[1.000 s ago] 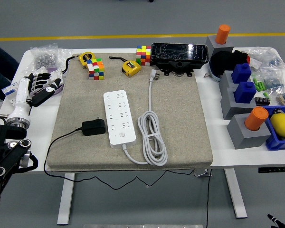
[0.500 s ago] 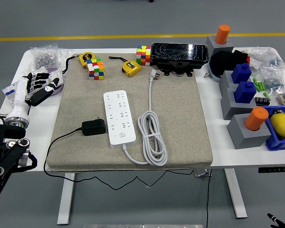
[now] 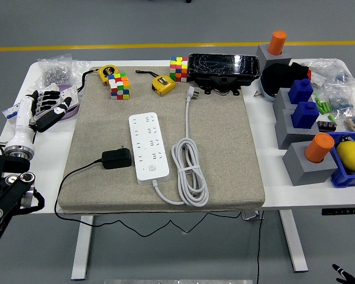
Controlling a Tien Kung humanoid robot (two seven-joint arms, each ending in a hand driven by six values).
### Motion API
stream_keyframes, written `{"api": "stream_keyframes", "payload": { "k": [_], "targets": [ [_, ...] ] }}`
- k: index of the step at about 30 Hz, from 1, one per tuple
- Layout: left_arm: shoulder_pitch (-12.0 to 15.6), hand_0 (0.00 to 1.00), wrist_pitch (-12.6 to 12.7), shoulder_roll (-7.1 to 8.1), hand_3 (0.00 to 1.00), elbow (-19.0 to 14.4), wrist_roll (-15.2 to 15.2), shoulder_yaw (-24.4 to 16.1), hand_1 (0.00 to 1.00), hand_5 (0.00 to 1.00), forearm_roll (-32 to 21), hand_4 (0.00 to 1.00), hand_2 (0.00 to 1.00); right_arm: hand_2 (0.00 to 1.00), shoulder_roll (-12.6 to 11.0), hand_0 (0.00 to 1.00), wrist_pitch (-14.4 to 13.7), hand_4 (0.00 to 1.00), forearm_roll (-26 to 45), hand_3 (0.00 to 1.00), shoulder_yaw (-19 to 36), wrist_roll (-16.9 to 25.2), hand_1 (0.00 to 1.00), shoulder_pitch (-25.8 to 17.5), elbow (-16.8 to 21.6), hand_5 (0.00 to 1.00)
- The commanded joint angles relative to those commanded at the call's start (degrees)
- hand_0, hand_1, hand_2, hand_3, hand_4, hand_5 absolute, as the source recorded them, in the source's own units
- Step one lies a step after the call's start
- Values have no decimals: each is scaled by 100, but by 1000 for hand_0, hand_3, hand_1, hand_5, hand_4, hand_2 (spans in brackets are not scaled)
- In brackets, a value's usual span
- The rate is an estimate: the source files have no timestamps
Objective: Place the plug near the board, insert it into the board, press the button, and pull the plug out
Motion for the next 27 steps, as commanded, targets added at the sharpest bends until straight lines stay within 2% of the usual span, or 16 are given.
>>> {"api": "stream_keyframes", "payload": {
  "k": [20, 27],
  "targets": [
    [123, 659, -58, 97, 585, -67, 10, -219, 664, 380, 63, 794, 649, 686, -74, 580, -4, 983, 21, 617, -113, -11, 673, 29, -30, 522],
    [264, 658, -85, 103, 585, -106, 16, -292, 664, 379, 103, 794, 651, 686, -76, 579, -15, 983, 5, 617, -100, -8, 673, -8, -33, 522]
  ]
}}
